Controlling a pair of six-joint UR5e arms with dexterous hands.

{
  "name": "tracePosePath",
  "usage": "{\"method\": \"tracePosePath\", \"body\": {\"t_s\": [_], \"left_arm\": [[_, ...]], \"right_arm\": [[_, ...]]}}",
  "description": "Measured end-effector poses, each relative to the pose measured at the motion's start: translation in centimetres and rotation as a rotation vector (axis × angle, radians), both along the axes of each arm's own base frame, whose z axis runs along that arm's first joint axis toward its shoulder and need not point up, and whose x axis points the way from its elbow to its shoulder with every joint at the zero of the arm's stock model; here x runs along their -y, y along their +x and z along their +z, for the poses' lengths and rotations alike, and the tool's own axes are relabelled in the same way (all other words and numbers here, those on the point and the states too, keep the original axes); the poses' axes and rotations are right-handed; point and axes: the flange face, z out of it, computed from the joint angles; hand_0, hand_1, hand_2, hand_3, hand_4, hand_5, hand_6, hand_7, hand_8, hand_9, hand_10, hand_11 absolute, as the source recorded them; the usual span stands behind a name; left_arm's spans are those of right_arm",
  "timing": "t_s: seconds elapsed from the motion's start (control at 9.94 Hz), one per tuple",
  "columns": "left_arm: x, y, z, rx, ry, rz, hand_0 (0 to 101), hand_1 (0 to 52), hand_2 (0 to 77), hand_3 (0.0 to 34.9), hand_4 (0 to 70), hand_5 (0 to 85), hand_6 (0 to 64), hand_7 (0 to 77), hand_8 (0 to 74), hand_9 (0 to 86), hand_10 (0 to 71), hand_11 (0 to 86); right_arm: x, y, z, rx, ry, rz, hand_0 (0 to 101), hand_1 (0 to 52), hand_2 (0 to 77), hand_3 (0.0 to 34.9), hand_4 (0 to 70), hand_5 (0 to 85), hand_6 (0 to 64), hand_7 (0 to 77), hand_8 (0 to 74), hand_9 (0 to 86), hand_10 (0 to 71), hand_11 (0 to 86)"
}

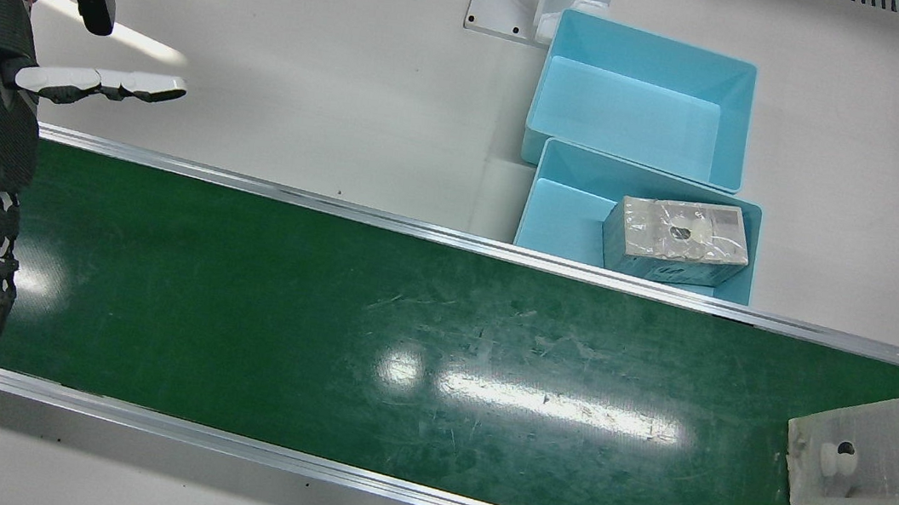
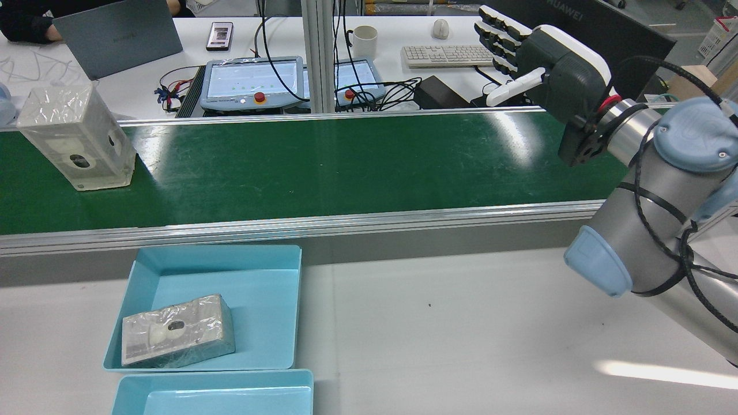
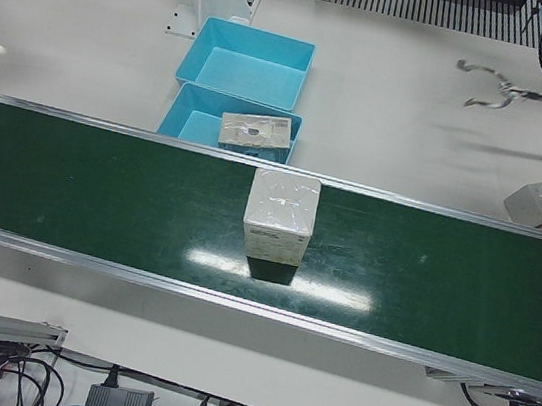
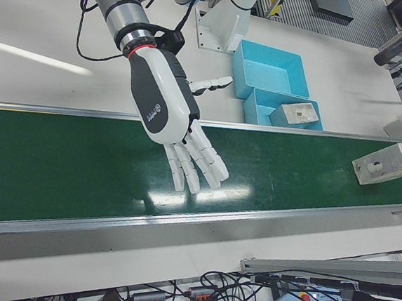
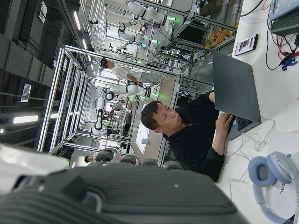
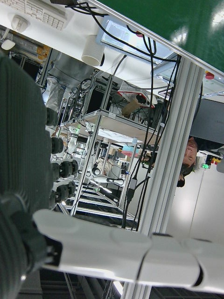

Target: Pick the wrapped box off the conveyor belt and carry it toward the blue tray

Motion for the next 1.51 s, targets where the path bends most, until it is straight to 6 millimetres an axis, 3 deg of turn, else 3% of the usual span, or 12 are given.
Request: {"method": "tracePosePath", "body": {"t_s": [0.1,0.2,1.51], "left_arm": [[0.0,0.0,0.0,0.0,0.0,0.0,0,0.0,0.5,0.0,0.0,1.1,0.0,0.0,0.0,0.0,0.0,0.0],[0.0,0.0,0.0,0.0,0.0,0.0,0,0.0,0.5,0.0,0.0,1.1,0.0,0.0,0.0,0.0,0.0,0.0],[0.0,0.0,0.0,0.0,0.0,0.0,0,0.0,1.1,0.0,0.0,1.1,0.0,0.5,0.0,0.0,0.5,0.0]], "right_arm": [[-0.1,-0.2,-0.1,0.007,0.002,-0.004,46,11.5,5.5,8.4,3.3,3.3,0.0,0.0,0.5,1.1,0.0,1.6],[-0.2,-0.3,-0.2,0.012,0.004,-0.007,46,11.5,6.0,0.0,3.3,2.2,0.0,0.0,0.5,1.6,0.0,1.6],[-1.5,0.5,-1.5,0.068,0.029,-0.024,45,10.4,9.3,0.0,7.1,2.7,0.0,0.0,0.0,1.6,0.0,1.6]]}}
